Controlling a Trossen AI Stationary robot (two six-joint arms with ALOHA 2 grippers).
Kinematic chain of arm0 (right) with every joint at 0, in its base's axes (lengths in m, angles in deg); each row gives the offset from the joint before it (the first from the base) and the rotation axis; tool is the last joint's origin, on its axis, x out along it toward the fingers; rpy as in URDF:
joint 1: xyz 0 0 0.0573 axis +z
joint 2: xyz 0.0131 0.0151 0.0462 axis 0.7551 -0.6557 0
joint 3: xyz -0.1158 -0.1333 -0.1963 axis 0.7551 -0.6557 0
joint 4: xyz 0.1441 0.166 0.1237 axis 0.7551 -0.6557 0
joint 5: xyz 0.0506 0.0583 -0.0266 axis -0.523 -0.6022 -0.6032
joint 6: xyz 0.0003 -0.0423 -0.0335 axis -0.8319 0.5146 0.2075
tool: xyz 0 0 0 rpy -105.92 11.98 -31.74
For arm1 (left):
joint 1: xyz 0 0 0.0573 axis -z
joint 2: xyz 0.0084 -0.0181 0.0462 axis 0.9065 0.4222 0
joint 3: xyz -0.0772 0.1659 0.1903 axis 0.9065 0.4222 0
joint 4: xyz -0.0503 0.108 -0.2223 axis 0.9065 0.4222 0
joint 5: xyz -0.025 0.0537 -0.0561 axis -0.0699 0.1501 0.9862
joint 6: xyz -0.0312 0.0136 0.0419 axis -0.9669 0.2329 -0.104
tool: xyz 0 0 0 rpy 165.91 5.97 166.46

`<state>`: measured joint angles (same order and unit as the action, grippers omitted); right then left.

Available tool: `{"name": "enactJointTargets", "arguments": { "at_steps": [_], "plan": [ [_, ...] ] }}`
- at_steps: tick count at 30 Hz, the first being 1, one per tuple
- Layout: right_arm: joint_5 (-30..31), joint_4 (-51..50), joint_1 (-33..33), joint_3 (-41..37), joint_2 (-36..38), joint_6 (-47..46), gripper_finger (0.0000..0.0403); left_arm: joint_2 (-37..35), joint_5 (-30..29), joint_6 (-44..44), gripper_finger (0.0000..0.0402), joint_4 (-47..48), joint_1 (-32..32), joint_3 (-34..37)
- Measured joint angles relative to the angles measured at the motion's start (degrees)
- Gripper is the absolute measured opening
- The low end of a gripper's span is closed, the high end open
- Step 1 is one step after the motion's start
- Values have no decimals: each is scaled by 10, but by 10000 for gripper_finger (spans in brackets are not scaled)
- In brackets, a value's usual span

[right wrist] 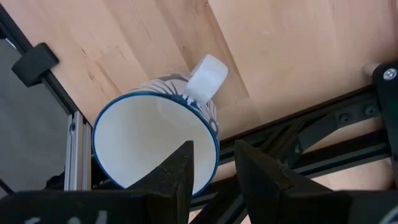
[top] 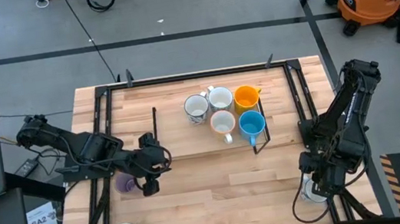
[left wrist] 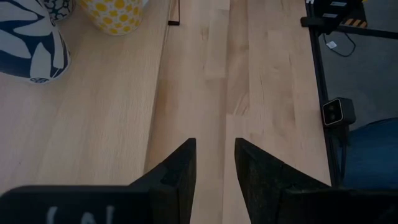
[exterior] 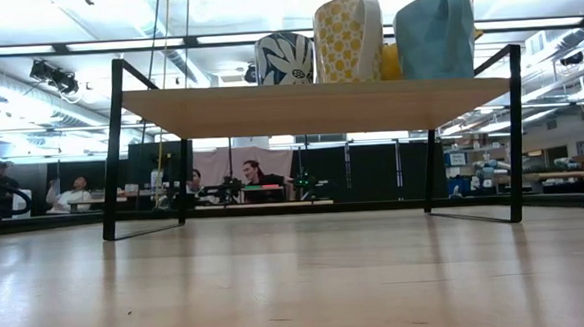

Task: Place coffee mugs
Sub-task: Put the blue patterned mug on the shelf

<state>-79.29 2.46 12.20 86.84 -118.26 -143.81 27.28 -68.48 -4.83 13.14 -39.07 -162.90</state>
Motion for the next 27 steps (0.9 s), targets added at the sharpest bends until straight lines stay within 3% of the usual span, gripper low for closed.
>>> {"name": "enactJointTargets", "arguments": {
  "at_steps": [27],
  "plan": [
    [2,102,2,-89,0,10,122,0,0,0,117,0,0,0]
  ]
}}
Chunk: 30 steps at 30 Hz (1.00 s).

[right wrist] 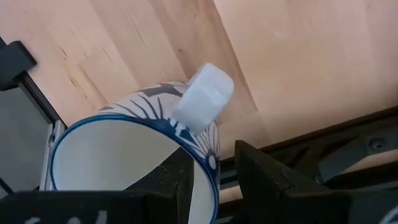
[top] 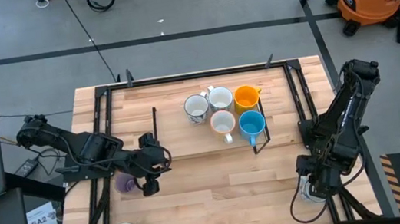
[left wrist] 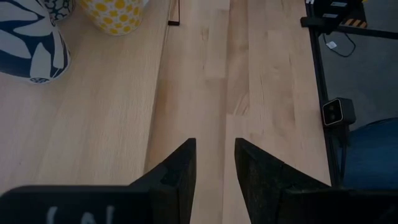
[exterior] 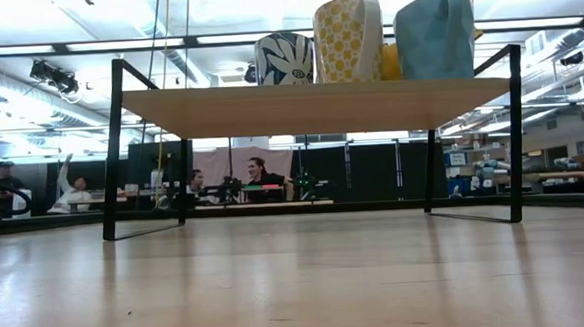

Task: Place coffee mugs
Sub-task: Put the blue patterned mug on the shelf

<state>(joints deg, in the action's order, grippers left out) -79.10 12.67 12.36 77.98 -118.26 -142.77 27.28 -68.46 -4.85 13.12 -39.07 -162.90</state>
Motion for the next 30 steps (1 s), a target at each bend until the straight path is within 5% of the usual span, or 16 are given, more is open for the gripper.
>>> {"name": "enactJointTargets", "arguments": {
  "at_steps": [5,12,30],
  "plan": [
    [-4,10,0,-4,0,11,107,0,0,0,117,0,0,0],
    [1,30,-8,-4,0,48,26,0,0,0,117,0,0,0],
    [76,292,-219,-4,0,417,24,0,0,0,117,0,0,0]
  ]
}}
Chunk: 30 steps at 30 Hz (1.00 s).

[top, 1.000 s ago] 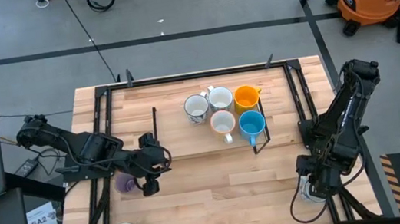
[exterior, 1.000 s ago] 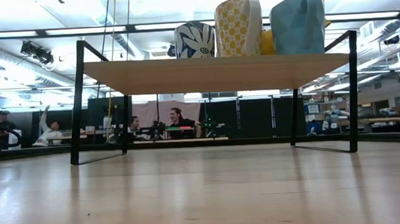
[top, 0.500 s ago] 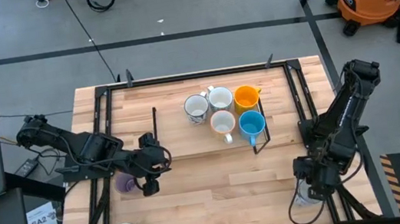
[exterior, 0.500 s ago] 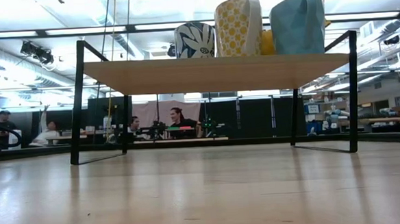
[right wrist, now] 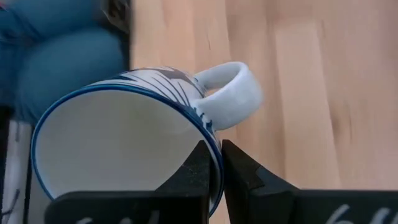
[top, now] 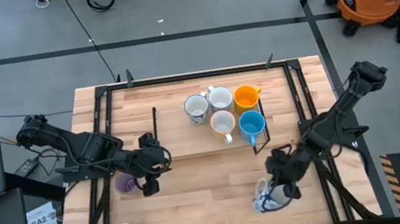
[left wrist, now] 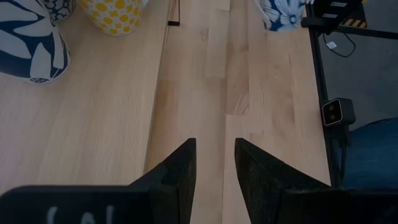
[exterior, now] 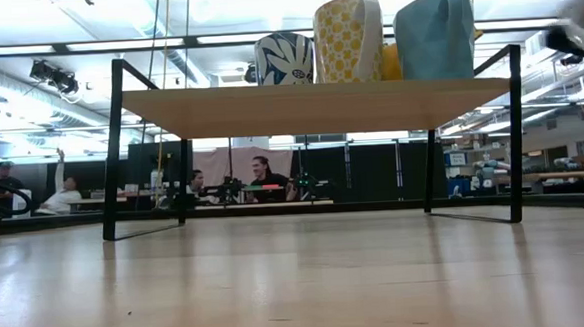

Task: Place coffee mugs
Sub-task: Put the blue patterned mug on the shelf

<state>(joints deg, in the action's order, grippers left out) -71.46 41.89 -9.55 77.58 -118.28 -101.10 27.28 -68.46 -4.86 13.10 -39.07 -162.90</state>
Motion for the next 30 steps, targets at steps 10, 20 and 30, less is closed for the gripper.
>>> {"name": "enactJointTargets", "arguments": {
  "at_steps": [10,20,30],
  "plan": [
    [8,152,-63,3,-8,243,24,0,0,0,117,-23,0,0],
    [44,153,-68,62,-116,425,38,26,7,0,117,-170,-1,-1],
    [15,36,-60,132,-177,443,33,69,15,5,117,-184,-1,-1]
  ]
}}
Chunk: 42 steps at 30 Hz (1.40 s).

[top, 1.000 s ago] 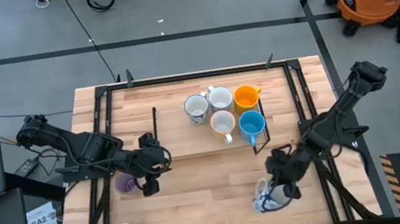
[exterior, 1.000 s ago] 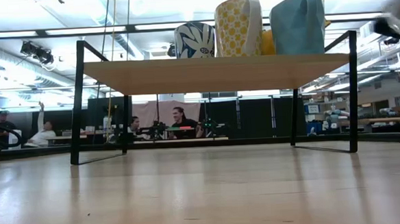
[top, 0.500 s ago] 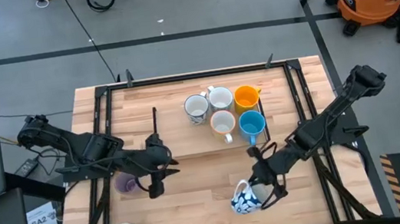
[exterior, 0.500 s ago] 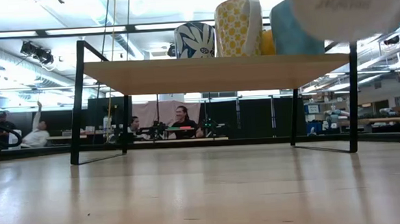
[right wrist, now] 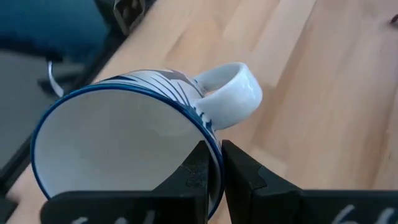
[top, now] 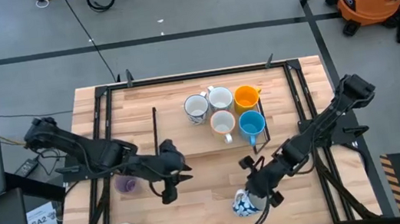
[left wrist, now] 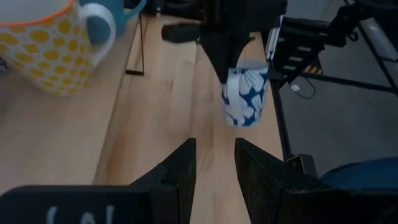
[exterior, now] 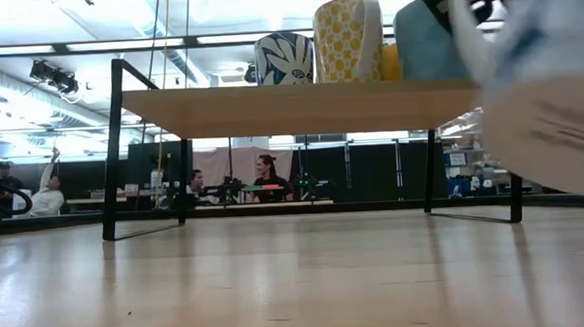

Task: Place coffee mugs
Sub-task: Put the blue patterned mug on the shelf

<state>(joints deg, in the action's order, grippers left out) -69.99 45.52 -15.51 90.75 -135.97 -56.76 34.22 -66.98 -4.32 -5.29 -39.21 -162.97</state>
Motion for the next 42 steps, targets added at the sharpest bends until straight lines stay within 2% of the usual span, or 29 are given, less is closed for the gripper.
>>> {"name": "enactJointTargets", "arguments": {
  "at_steps": [4,12,18,33,42],
  "plan": [
    [0,-118,5,47,-1,0,33,12,1,2,117,1,0,0],
    [-2,-263,5,98,-18,27,33,15,1,4,117,0,0,1],
    [-18,-295,5,100,-35,78,34,15,0,10,117,1,0,1],
    [-16,-307,4,100,-57,79,56,15,1,11,117,0,0,1],
    [-16,-306,3,100,-57,22,57,15,0,11,117,0,0,1]
  ]
}}
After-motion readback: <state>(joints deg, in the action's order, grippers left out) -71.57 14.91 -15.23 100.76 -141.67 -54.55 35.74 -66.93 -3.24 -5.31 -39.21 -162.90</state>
